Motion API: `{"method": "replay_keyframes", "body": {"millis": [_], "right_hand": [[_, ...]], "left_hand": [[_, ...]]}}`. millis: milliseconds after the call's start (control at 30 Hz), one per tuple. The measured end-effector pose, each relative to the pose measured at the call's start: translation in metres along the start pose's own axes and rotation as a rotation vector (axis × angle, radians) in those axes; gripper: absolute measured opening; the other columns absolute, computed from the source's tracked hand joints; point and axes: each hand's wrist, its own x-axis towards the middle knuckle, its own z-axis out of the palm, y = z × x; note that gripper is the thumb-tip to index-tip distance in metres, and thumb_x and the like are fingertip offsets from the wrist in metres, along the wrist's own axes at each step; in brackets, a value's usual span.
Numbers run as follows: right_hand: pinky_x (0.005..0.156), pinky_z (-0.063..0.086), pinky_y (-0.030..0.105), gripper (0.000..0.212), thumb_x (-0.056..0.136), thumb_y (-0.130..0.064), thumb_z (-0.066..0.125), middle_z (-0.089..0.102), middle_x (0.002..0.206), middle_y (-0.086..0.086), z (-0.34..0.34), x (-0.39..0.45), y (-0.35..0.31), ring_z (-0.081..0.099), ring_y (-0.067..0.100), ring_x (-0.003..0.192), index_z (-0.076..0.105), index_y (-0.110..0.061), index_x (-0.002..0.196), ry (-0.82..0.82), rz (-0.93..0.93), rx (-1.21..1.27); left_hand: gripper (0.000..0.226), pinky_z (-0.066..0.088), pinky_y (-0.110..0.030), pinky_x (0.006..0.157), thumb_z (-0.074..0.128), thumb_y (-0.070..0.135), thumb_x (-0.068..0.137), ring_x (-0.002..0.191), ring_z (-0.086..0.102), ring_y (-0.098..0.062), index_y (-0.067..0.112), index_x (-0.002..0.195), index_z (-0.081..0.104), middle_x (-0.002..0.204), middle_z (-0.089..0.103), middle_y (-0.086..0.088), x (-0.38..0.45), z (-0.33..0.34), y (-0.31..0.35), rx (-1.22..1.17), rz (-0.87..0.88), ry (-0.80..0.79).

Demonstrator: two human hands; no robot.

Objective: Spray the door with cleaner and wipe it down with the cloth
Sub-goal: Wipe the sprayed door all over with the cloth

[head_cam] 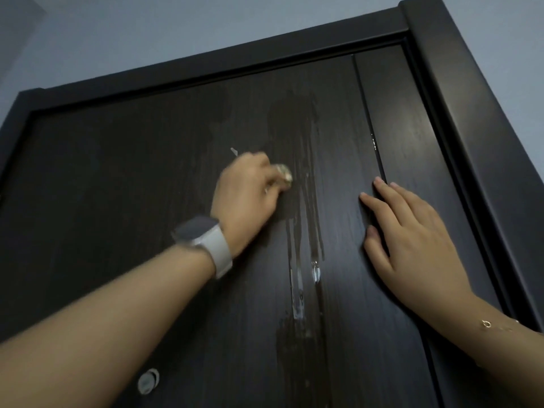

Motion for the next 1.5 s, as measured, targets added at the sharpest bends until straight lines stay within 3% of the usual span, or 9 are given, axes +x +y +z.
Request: {"method": "replay_keyframes", "body": {"millis": [233, 400, 600, 767, 833, 1100, 1233, 1400, 1500], "right_hand": [[0.113, 0.028, 0.042, 0.051, 0.095, -0.030, 0.038, 0.043, 0.150, 0.011, -0.004, 0.002, 0.000, 0.038, 0.028, 0.139, 0.051, -0.010, 0.139, -0.040, -0.001, -0.004], [0.088, 0.048, 0.045, 0.047, 0.095, -0.035, 0.033, 0.060, 0.121, 0.013, -0.019, 0.043, 0.022, 0.057, 0.037, 0.109, 0.066, -0.008, 0.115, -0.036, -0.168, -0.042], [0.113, 0.033, 0.049, 0.058, 0.099, -0.039, 0.025, 0.039, 0.152, 0.015, -0.009, 0.076, 0.067, 0.038, 0.035, 0.138, 0.046, -0.011, 0.145, -0.026, -0.150, -0.126], [0.113, 0.033, 0.050, 0.060, 0.099, -0.042, 0.024, 0.043, 0.150, 0.015, -0.004, 0.075, 0.070, 0.038, 0.035, 0.138, 0.045, -0.012, 0.146, -0.020, -0.133, -0.085], [0.113, 0.033, 0.050, 0.060, 0.098, -0.043, 0.024, 0.043, 0.150, 0.016, -0.002, 0.075, 0.070, 0.039, 0.035, 0.137, 0.046, -0.012, 0.146, -0.019, -0.143, -0.097], [0.115, 0.032, 0.046, 0.060, 0.098, -0.041, 0.024, 0.043, 0.151, 0.015, -0.004, 0.074, 0.067, 0.039, 0.032, 0.139, 0.046, -0.011, 0.146, -0.005, -0.131, -0.059], [0.116, 0.031, 0.043, 0.062, 0.098, -0.041, 0.024, 0.039, 0.154, 0.013, -0.008, 0.073, 0.065, 0.036, 0.029, 0.141, 0.041, -0.009, 0.149, -0.017, -0.098, -0.039], [0.109, 0.034, 0.034, 0.052, 0.101, -0.038, 0.029, 0.039, 0.154, 0.002, -0.023, 0.077, 0.062, 0.036, 0.021, 0.140, 0.048, -0.018, 0.145, -0.044, -0.065, 0.052], [0.101, 0.044, 0.041, 0.048, 0.100, -0.036, 0.032, 0.051, 0.146, 0.003, -0.043, 0.096, 0.076, 0.049, 0.028, 0.131, 0.057, -0.021, 0.138, -0.054, -0.097, -0.051]], "left_hand": [[0.028, 0.048, -0.033, 0.063, 0.055, 0.032, 0.088, 0.076, 0.058, -0.021, 0.015, 0.092, 0.077, 0.083, 0.064, 0.000, -0.036, -0.008, 0.007, -0.075, 0.197, -0.084], [0.013, 0.046, -0.034, 0.073, 0.069, 0.024, 0.087, 0.083, 0.062, -0.028, 0.018, 0.094, 0.078, 0.085, 0.067, -0.007, 0.025, -0.007, -0.059, 0.042, -0.112, 0.086], [0.023, 0.045, -0.033, 0.080, 0.065, 0.030, 0.090, 0.092, 0.063, -0.026, 0.016, 0.105, 0.076, 0.094, 0.067, -0.006, 0.061, 0.005, -0.088, 0.053, -0.430, 0.255], [0.013, 0.046, -0.028, 0.072, 0.070, 0.024, 0.087, 0.077, 0.059, -0.017, 0.017, 0.094, 0.078, 0.082, 0.066, -0.001, -0.008, 0.011, -0.027, -0.099, 0.012, 0.143], [0.015, 0.045, -0.029, 0.072, 0.069, 0.025, 0.086, 0.076, 0.059, -0.020, 0.015, 0.094, 0.078, 0.082, 0.065, -0.003, 0.001, 0.007, -0.034, -0.087, 0.088, 0.109], [0.023, 0.041, -0.030, 0.077, 0.062, 0.028, 0.091, 0.096, 0.061, -0.026, 0.014, 0.102, 0.075, 0.100, 0.068, -0.007, 0.093, 0.026, -0.064, 0.056, -0.472, 0.281], [0.012, 0.041, -0.033, 0.069, 0.067, 0.021, 0.086, 0.078, 0.059, -0.025, 0.013, 0.087, 0.076, 0.081, 0.064, -0.007, 0.045, 0.037, -0.008, -0.013, -0.187, 0.283], [0.010, 0.044, -0.033, 0.064, 0.068, 0.016, 0.086, 0.074, 0.054, -0.024, 0.011, 0.091, 0.075, 0.081, 0.062, -0.005, 0.022, 0.037, 0.004, -0.005, 0.169, 0.173], [0.010, 0.043, -0.035, 0.066, 0.067, 0.016, 0.087, 0.078, 0.058, -0.032, 0.011, 0.089, 0.075, 0.083, 0.063, -0.011, 0.062, 0.033, -0.024, 0.054, 0.008, 0.219]]}}
